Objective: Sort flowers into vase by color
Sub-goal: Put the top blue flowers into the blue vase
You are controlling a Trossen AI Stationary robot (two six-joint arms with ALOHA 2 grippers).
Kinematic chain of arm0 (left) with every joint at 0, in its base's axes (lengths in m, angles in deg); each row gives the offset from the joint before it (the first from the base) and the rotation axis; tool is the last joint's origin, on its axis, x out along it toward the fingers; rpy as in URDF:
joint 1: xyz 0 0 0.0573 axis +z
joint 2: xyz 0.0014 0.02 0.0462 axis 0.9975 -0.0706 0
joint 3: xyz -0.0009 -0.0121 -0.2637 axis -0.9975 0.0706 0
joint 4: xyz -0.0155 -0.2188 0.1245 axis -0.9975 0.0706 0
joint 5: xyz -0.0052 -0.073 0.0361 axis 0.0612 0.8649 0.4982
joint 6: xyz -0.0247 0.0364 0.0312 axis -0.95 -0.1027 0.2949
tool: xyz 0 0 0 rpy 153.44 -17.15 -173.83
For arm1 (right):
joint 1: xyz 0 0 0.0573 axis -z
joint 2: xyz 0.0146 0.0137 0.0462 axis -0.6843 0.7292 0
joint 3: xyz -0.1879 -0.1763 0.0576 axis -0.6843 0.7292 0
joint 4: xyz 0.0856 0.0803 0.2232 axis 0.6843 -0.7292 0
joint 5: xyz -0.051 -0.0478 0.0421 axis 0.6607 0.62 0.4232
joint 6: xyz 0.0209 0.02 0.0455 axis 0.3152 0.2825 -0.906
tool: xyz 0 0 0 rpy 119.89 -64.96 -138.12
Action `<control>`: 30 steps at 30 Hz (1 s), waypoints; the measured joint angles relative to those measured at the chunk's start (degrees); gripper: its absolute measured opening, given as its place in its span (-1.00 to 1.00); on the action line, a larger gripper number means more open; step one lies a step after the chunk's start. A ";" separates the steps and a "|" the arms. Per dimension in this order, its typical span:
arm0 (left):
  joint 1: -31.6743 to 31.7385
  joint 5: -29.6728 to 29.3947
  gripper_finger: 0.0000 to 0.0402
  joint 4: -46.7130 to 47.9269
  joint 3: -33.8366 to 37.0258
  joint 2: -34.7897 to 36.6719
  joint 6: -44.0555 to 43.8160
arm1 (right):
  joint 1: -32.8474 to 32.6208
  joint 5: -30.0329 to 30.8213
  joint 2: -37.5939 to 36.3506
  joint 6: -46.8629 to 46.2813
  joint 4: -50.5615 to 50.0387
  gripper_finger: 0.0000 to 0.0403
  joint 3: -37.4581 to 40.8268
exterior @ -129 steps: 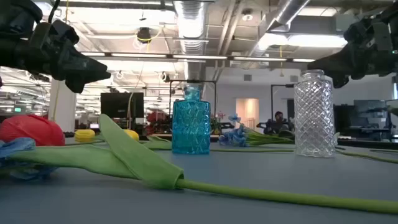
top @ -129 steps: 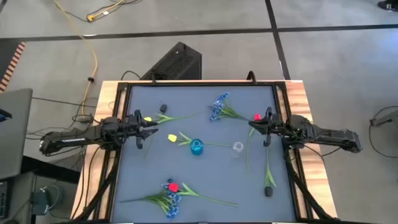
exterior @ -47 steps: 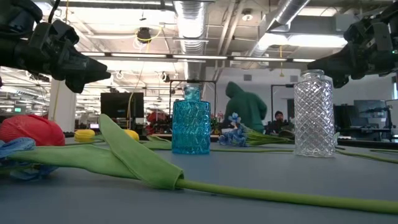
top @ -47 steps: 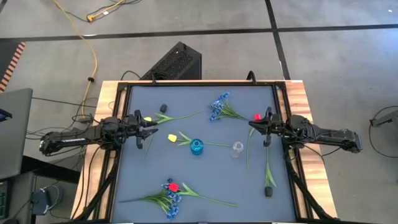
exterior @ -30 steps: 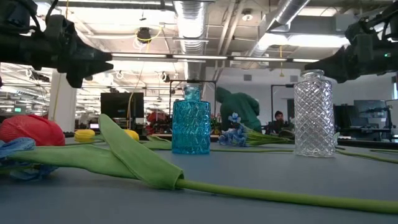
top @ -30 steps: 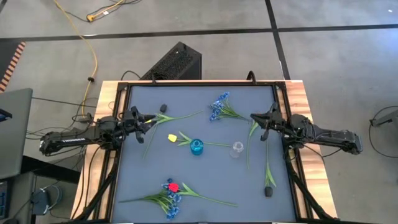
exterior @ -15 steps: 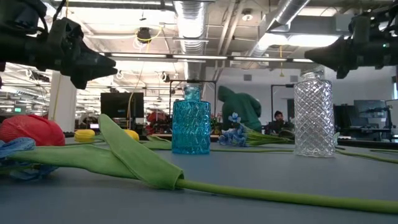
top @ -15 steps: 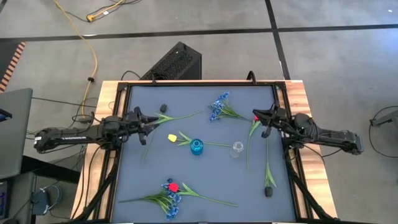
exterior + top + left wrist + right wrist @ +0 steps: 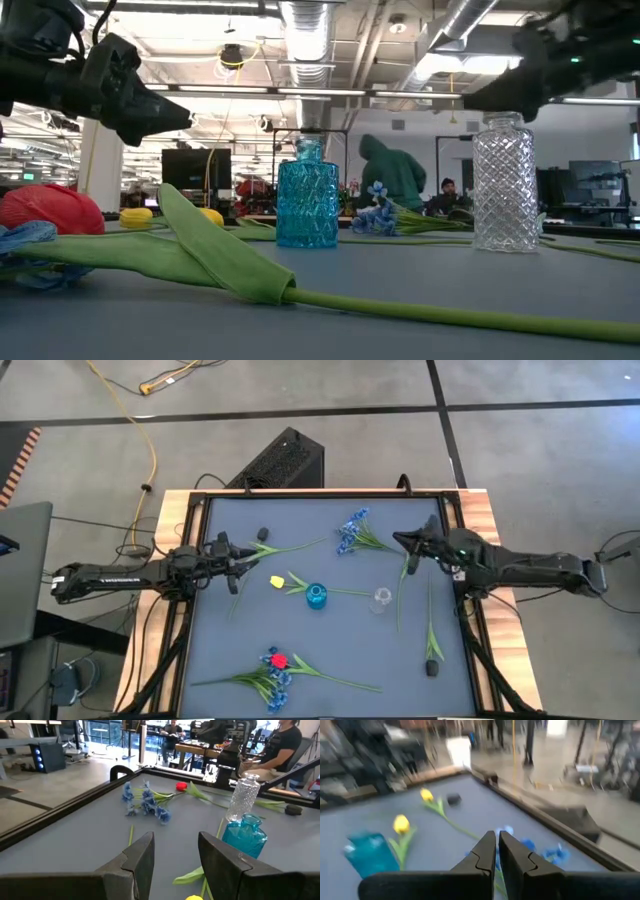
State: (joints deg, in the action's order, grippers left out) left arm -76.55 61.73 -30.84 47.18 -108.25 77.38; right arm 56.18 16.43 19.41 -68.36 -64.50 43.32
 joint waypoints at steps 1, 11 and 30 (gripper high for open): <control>0.02 0.00 -0.30 0.02 -0.02 0.00 -0.01 | 0.60 -0.02 2.55 0.04 -1.68 -0.74 -1.77; 0.00 0.41 -0.30 1.35 -0.11 0.00 -1.37 | 8.34 -5.26 25.38 0.91 -21.72 -0.53 -18.22; 0.00 0.46 -0.30 3.23 -0.15 0.01 -1.94 | 15.24 -9.99 52.41 6.46 -28.35 0.06 -24.50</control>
State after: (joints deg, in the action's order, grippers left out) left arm -76.55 62.19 -27.61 47.03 -108.24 75.44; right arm 71.42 6.44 71.82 -61.90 -92.84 18.82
